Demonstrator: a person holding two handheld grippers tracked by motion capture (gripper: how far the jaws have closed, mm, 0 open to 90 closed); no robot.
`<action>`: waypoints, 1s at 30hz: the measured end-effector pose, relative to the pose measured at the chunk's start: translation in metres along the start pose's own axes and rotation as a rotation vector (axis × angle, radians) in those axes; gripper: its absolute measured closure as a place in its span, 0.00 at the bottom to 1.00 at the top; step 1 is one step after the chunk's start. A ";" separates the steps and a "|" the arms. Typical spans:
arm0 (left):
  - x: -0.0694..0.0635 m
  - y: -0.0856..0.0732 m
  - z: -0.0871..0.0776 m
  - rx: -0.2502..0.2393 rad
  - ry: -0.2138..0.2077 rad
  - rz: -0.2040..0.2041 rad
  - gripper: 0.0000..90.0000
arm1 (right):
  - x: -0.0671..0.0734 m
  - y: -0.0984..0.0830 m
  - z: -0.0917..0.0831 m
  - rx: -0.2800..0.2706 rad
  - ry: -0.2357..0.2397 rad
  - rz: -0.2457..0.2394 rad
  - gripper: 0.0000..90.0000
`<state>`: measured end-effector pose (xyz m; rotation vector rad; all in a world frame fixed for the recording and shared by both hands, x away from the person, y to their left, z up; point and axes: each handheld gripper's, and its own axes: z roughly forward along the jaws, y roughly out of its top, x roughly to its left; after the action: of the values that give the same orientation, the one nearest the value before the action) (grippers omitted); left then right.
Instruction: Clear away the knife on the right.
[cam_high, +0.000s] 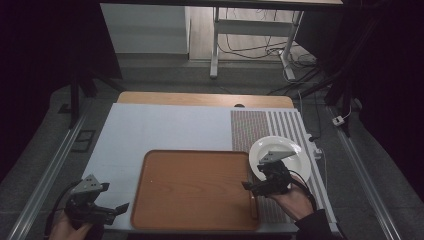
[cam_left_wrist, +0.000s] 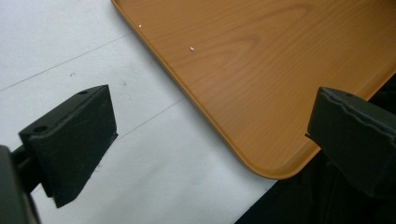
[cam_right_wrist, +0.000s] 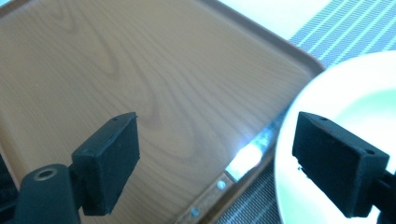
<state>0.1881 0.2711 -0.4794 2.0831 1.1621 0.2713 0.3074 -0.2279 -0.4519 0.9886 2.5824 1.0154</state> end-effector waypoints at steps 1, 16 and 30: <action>0.000 0.000 0.000 0.000 0.000 0.000 0.02 | 0.000 -0.001 -0.002 -0.008 -0.003 0.008 0.14; 0.000 0.000 0.000 -0.001 0.002 0.000 0.02 | -0.002 -0.030 -0.028 -0.040 -0.050 0.078 0.03; 0.000 0.000 -0.001 -0.003 0.002 -0.004 0.02 | -0.003 -0.053 -0.052 -0.109 -0.147 0.122 0.00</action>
<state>0.1879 0.2717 -0.4791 2.0780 1.1658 0.2734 0.2618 -0.2866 -0.4483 1.1578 2.3474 1.0583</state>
